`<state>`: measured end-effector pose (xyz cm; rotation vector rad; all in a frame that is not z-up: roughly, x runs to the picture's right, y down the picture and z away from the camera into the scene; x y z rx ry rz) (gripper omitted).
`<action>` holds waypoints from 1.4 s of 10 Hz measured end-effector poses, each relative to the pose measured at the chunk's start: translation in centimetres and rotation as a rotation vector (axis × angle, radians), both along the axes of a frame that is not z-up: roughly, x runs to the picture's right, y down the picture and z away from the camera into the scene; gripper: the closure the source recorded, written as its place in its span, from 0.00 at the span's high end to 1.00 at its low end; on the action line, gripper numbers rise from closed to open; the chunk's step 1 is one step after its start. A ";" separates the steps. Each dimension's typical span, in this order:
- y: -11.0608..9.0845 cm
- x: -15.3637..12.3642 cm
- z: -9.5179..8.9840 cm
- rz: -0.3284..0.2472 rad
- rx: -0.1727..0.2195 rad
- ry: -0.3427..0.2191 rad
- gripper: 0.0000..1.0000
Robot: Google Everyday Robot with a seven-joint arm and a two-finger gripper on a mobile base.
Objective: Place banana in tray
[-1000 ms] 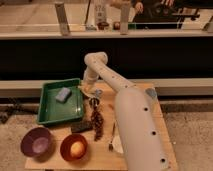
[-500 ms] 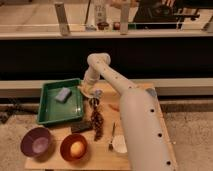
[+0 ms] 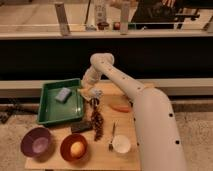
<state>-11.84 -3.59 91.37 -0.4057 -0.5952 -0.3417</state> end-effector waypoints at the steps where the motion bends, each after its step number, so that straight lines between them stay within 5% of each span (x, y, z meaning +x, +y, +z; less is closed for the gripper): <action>1: -0.8 -0.1 -1.1 0.003 0.018 -0.017 0.54; 5: -1.4 -0.5 -1.5 -0.019 0.030 -0.026 0.62; 10: 2.2 -1.0 3.4 -0.064 -0.067 0.011 0.61; 14: 2.6 -1.4 4.1 -0.084 -0.107 0.016 0.29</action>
